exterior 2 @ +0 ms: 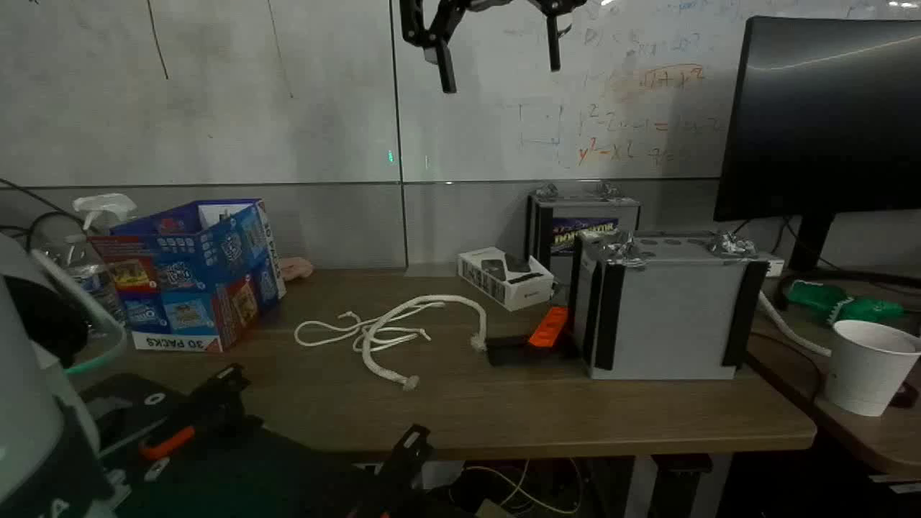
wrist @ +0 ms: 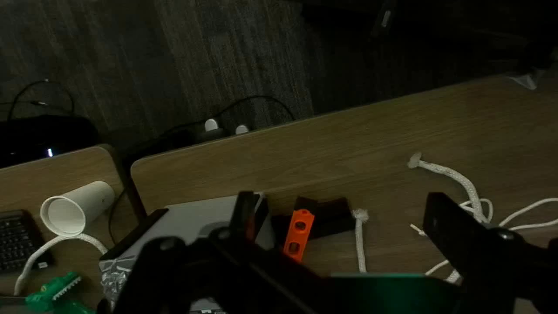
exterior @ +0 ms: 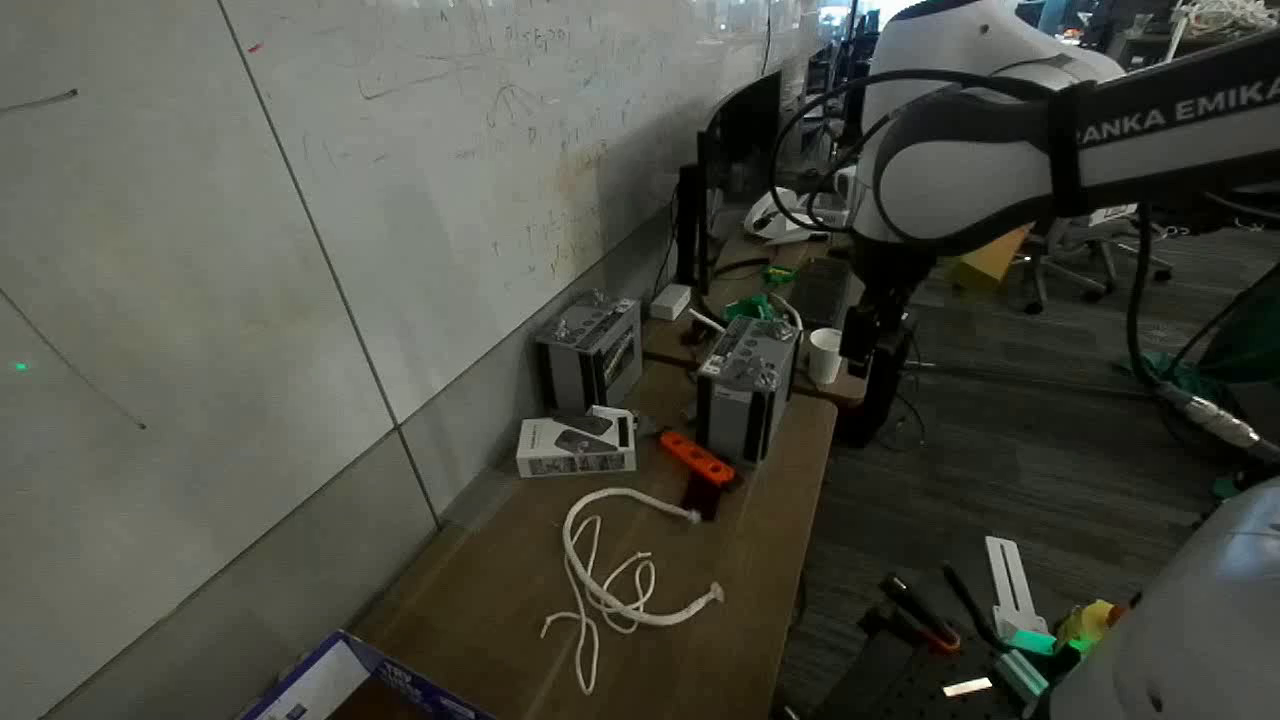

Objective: Pick up the ropes on the table and put them in the box

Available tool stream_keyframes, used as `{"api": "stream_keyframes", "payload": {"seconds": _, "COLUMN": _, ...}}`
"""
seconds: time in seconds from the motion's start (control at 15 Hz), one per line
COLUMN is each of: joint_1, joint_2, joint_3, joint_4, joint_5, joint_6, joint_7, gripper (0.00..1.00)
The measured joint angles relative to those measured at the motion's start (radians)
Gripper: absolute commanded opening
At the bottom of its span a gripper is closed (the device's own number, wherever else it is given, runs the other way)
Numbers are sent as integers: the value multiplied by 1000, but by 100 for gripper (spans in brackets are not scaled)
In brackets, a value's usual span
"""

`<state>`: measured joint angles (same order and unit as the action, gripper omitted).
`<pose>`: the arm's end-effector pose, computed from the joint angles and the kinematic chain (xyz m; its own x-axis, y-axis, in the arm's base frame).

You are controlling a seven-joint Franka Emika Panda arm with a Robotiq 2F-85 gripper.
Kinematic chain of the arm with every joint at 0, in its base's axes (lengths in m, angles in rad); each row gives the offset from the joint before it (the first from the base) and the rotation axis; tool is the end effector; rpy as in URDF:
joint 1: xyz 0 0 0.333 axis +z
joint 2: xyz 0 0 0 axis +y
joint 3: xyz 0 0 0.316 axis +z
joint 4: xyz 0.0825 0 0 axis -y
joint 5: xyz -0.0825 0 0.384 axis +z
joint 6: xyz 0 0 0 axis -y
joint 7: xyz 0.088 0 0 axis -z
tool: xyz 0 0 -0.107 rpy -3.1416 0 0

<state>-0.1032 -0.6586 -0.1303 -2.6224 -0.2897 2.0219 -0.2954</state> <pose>0.3407 -0.0987 0.4599 0.9790 0.2038 -0.0093 0.2017 -0.9604 0.1920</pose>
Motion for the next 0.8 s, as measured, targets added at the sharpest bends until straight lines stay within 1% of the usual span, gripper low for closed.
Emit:
{"api": "stream_keyframes", "payload": {"seconds": 0.27, "joint_1": 0, "joint_2": -5, "joint_3": 0, "joint_4": 20, "joint_5": 0, "joint_6": 1, "joint_7": 0, "gripper": 100}}
{"api": "stream_keyframes", "payload": {"seconds": 0.6, "joint_1": 3, "joint_2": 5, "joint_3": 0, "joint_4": 11, "joint_5": 0, "joint_6": 5, "joint_7": 2, "gripper": 100}}
{"api": "stream_keyframes", "payload": {"seconds": 0.8, "joint_1": 21, "joint_2": 53, "joint_3": 4, "joint_4": -19, "joint_5": 1, "joint_6": 70, "joint_7": 17, "gripper": 100}}
